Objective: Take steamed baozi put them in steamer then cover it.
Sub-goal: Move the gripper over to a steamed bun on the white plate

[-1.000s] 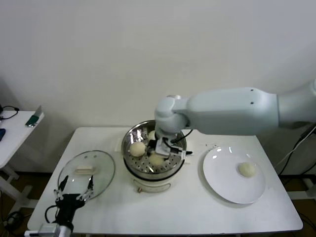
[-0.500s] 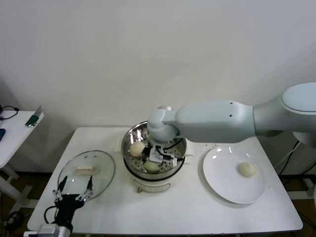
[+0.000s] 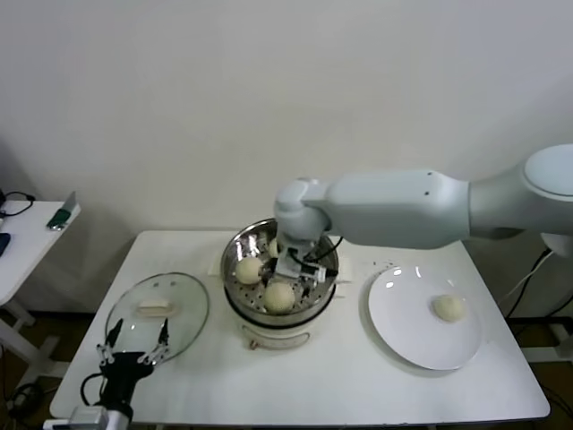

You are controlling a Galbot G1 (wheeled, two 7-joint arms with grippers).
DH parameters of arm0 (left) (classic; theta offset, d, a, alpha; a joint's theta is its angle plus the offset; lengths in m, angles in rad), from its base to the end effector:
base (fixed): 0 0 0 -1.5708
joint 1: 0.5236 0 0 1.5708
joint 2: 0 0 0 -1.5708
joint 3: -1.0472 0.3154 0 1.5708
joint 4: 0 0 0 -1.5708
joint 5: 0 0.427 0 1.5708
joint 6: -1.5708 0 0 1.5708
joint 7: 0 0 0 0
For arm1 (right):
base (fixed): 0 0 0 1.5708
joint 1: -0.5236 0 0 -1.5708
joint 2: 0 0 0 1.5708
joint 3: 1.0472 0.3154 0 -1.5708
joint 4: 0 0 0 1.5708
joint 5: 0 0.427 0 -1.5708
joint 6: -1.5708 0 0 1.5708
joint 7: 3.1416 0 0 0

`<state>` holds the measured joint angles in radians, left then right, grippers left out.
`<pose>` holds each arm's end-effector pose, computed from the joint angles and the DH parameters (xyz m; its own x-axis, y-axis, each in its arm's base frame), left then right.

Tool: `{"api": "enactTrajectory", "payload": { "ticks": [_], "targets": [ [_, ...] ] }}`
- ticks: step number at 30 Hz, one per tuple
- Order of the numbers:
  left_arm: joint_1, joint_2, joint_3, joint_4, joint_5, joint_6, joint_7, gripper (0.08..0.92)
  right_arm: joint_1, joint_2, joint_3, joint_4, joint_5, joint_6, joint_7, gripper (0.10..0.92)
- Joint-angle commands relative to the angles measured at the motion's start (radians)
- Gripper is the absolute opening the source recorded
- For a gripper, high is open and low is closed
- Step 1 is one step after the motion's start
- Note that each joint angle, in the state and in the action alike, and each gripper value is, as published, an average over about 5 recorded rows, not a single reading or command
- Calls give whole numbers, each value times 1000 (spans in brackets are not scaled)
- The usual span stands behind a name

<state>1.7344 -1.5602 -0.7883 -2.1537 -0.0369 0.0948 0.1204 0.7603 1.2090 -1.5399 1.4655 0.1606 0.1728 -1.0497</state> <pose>0.2156 0.0941 -0.2796 -0.9758 -0.1046 0.1922 -0.0834 0.9898 0.1153 0.5034 0.2224 -0.0852 -0.0937 -0.1089 0.9896 -0.3527 -0.9259 -0.1352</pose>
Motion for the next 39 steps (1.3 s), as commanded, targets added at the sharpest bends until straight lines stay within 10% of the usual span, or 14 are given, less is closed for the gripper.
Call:
{"api": "enactTrajectory", "payload": {
  "ticks": [1,10,22,39],
  "targets": [
    [0,0,0,2,1,1,0,823,101,-102,-36,-37,184,-1,-70,823],
    [-23,1,15,15,4,6,4,823,245,-372,-219,-260,472,-200,-54,823],
    [-48,-2,16,30,5,21,7,823,-3,-672,-171,-282,224,-274,-15,823],
    [-24,-12,10,23,33,20,6,823,-452,-655,201,-373,27,-271,12,823]
  ]
}}
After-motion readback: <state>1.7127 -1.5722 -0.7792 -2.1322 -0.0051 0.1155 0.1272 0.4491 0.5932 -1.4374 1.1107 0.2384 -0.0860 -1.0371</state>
